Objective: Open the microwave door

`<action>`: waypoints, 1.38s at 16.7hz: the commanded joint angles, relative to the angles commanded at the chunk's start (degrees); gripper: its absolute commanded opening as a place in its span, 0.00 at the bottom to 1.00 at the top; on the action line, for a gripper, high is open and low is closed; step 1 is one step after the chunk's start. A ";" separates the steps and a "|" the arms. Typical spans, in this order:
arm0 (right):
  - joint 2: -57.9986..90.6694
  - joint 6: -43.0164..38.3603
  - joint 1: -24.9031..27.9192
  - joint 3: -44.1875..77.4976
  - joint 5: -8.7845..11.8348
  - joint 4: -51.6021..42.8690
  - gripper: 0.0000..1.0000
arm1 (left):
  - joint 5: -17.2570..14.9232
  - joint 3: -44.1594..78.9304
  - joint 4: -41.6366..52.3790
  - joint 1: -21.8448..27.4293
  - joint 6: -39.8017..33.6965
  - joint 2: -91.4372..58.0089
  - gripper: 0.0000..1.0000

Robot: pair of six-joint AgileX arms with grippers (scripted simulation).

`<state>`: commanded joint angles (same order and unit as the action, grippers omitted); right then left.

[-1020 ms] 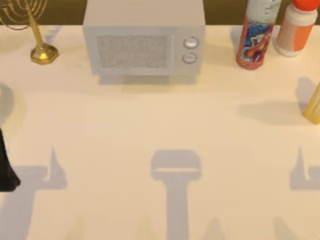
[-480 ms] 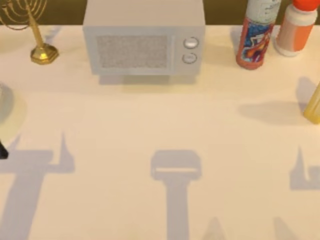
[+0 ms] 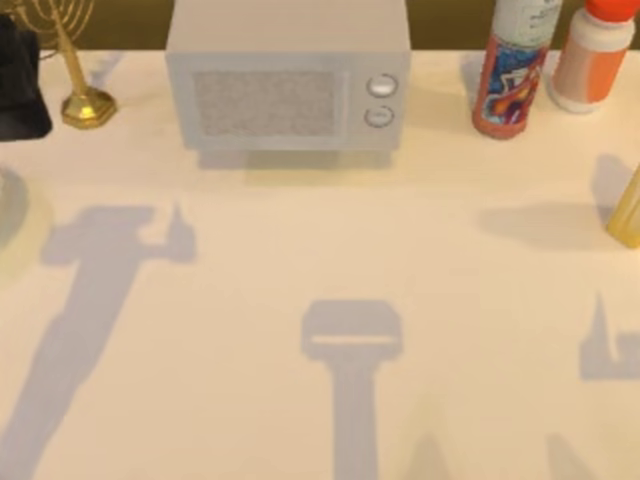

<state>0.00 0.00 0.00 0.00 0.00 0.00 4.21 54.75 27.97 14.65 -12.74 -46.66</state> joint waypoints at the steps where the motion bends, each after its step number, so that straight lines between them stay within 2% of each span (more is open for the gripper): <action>1: 0.00 0.00 0.00 0.00 0.00 0.00 1.00 | 0.65 4.96 3.41 1.48 -1.08 -5.51 1.00; 8: 0.00 0.00 0.00 0.00 0.00 0.00 1.00 | 6.04 40.19 27.37 11.70 -8.78 -45.99 1.00; 12: 0.00 0.00 0.00 0.00 0.00 0.00 1.00 | 9.21 60.49 37.73 16.66 -13.52 -66.04 1.00; 18: 0.00 0.00 0.00 0.00 0.00 0.00 1.00 | 12.78 86.02 46.26 21.84 -19.57 -86.27 1.00; 23: 0.00 0.00 0.00 0.00 0.00 0.00 1.00 | 13.95 94.98 48.27 23.52 -21.78 -92.16 1.00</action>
<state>0.00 0.00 0.00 0.00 0.00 0.00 18.16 149.73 76.24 38.17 -34.52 -138.82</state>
